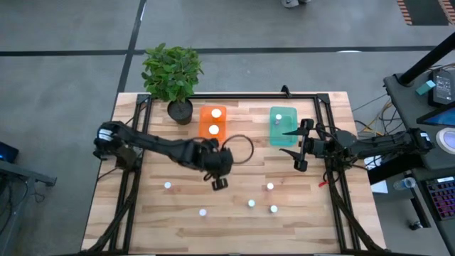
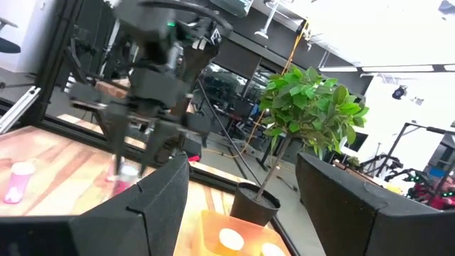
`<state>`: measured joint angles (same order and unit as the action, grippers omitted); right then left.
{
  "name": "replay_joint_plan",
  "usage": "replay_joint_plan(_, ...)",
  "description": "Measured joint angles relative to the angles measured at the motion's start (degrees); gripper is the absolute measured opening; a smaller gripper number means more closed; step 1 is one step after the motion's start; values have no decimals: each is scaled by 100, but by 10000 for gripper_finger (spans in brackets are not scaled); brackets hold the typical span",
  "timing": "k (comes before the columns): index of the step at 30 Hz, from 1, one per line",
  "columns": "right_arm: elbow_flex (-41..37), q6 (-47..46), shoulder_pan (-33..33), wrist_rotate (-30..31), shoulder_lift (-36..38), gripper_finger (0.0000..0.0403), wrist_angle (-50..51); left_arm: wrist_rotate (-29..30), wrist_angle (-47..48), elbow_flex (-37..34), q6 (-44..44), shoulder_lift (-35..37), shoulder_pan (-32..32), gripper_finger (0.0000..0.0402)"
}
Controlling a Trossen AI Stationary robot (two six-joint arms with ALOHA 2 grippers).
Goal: Pick and place medicine bottles into bin by pill shape (circle, oval)
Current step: Put the left blue capsule bottle into the orange bin
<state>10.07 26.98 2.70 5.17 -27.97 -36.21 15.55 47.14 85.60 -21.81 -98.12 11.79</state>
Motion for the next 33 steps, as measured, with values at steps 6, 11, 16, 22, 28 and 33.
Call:
replay_joint_plan(6,-1,20,0,67,-2,247,-2,231,76,0,287,267,-630,96)
replay_joint_plan(11,-1,90,0,96,-2,247,35,657,157,-41,483,364,-1124,96)
replay_joint_plan(16,1,87,0,101,-2,247,61,796,152,-69,616,367,-1616,96)
replay_joint_plan(22,-1,63,0,103,-2,247,124,891,151,-160,533,367,-2122,96)
replay_joint_plan(28,-1,47,0,103,-2,247,130,903,137,-180,422,297,-2573,96)
replay_joint_plan(33,0,43,0,104,-2,247,160,901,149,-295,174,220,-2840,96)
